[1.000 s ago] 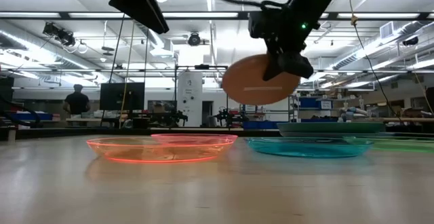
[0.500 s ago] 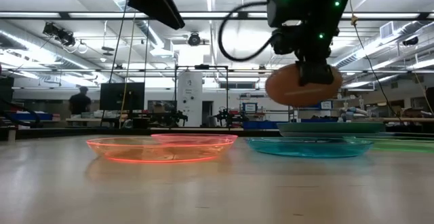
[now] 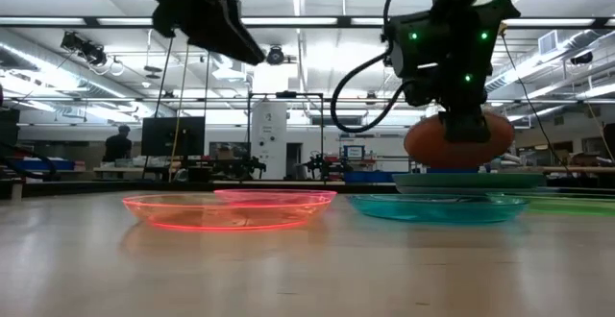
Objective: Stack plastic plates
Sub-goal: Stack the brown plate on top of the dark green plate
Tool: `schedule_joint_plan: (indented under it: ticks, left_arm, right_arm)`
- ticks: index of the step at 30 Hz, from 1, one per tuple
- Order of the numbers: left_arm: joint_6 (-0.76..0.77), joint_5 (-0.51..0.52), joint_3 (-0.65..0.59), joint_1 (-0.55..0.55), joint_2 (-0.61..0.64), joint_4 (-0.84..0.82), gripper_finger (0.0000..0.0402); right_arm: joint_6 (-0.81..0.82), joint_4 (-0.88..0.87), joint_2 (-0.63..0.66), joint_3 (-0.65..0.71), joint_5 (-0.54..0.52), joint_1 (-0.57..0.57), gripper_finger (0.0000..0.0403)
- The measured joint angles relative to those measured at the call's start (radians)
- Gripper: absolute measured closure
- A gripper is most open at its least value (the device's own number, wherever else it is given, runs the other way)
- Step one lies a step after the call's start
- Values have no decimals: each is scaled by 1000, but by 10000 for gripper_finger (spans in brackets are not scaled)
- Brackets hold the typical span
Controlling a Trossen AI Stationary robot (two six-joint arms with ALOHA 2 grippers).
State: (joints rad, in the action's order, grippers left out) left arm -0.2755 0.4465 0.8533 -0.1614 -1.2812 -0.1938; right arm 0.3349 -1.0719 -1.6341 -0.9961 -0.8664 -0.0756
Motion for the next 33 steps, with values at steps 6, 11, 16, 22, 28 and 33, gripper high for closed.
schedule_joint_plan:
  ticks: [6,11,16,22,28,33]
  left_arm:
    - [-6,-60,-88,71,123,88,221]
    - [12,-76,-150,107,220,91,221]
    - [45,-80,-223,110,304,95,221]
    - [111,-78,-272,117,361,85,221]
    - [209,-77,-272,117,360,90,221]
    - [267,-77,-272,110,359,83,221]
  right_arm:
    - [5,33,0,19,-1,-50,335]
    - [6,61,0,24,1,-86,335]
    - [6,81,0,24,31,-109,335]
    - [4,101,0,41,60,-129,335]
    - [-47,147,0,60,127,-142,325]
    - [-74,160,0,60,194,-143,285]
